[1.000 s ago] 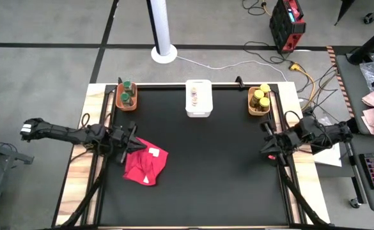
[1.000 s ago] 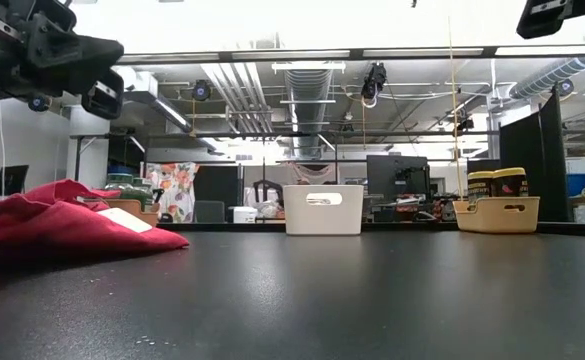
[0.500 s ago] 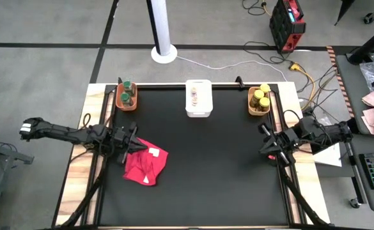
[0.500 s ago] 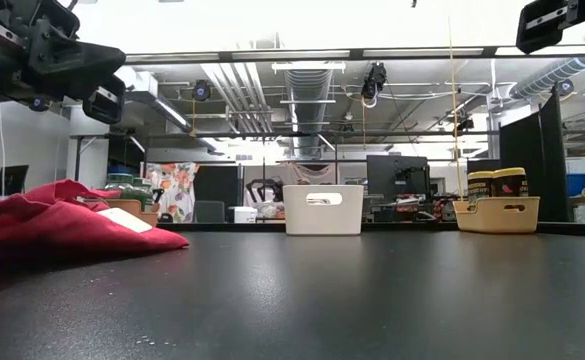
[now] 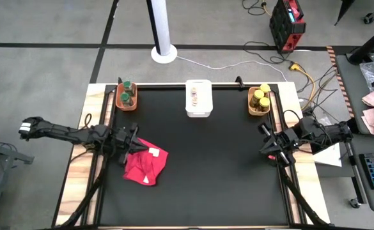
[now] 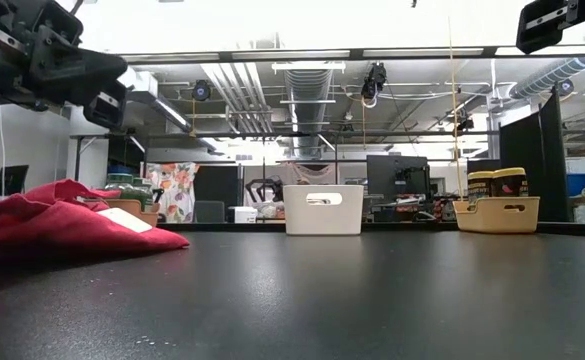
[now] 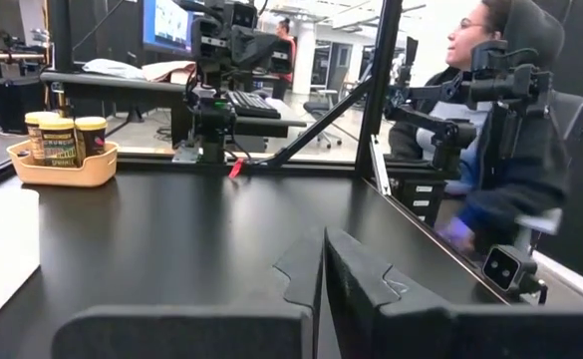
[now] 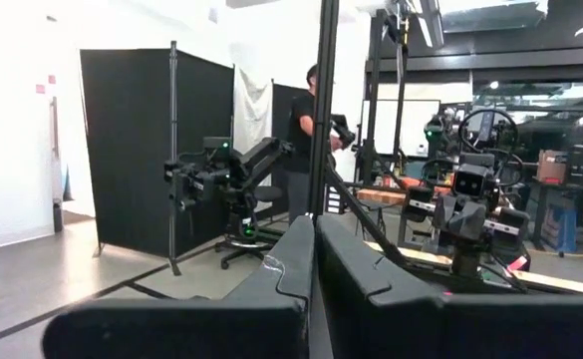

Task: Sort spices by type
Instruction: Return to Home Position

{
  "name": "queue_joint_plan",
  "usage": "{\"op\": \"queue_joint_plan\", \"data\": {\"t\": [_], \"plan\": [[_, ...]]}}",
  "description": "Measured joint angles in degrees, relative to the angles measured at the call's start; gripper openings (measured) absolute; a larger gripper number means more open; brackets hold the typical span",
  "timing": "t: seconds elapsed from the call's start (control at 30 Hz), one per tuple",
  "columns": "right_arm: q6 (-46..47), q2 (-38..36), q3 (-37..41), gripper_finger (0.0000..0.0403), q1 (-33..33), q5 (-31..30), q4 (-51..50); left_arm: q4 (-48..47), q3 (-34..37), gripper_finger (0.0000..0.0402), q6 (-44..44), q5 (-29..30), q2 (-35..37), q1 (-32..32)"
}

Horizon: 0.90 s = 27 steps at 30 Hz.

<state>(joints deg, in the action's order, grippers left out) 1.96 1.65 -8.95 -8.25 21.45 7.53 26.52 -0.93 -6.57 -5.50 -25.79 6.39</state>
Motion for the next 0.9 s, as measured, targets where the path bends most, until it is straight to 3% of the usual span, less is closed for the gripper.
{"op": "queue_joint_plan", "data": {"t": [0.9], "plan": [[0.0,0.0,0.0,0.0009,0.0,0.0,0.0,0.0,0.0,0.0,0.0,0.0,-4.3,0.0]]}}
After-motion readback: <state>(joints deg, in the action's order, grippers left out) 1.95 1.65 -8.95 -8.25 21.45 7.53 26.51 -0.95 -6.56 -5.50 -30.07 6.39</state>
